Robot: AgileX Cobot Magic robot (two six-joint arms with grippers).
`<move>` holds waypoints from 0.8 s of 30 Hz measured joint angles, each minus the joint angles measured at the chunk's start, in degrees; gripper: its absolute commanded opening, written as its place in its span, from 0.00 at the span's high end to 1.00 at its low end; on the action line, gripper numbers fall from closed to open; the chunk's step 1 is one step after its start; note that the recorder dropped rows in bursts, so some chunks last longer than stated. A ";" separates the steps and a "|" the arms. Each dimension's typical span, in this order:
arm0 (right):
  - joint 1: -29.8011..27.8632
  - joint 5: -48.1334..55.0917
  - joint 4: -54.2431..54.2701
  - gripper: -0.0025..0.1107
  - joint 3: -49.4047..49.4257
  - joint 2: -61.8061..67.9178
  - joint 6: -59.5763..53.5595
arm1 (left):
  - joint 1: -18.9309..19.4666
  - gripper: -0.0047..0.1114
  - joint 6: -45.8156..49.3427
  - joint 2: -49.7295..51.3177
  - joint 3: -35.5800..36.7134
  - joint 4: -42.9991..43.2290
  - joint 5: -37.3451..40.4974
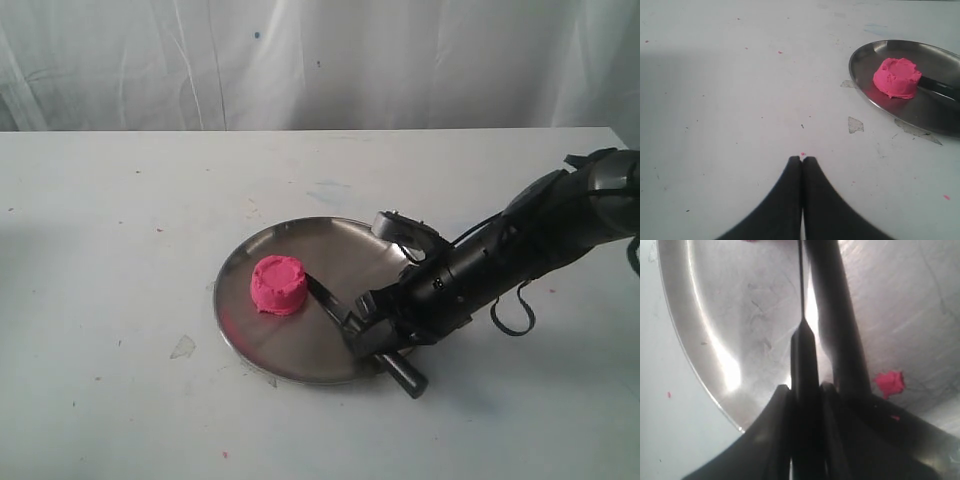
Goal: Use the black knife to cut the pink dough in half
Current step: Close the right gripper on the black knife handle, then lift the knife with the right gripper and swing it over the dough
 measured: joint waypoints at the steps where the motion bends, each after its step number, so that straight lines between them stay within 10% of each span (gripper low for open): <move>1: 0.00 -0.16 0.00 0.93 0.00 -0.12 0.00 | 0.00 0.96 0.00 0.00 0.00 0.00 0.00; 24: 1.32 -7.02 -13.01 0.98 0.00 -18.14 3.50 | 0.00 0.96 -0.11 0.00 0.00 0.00 0.00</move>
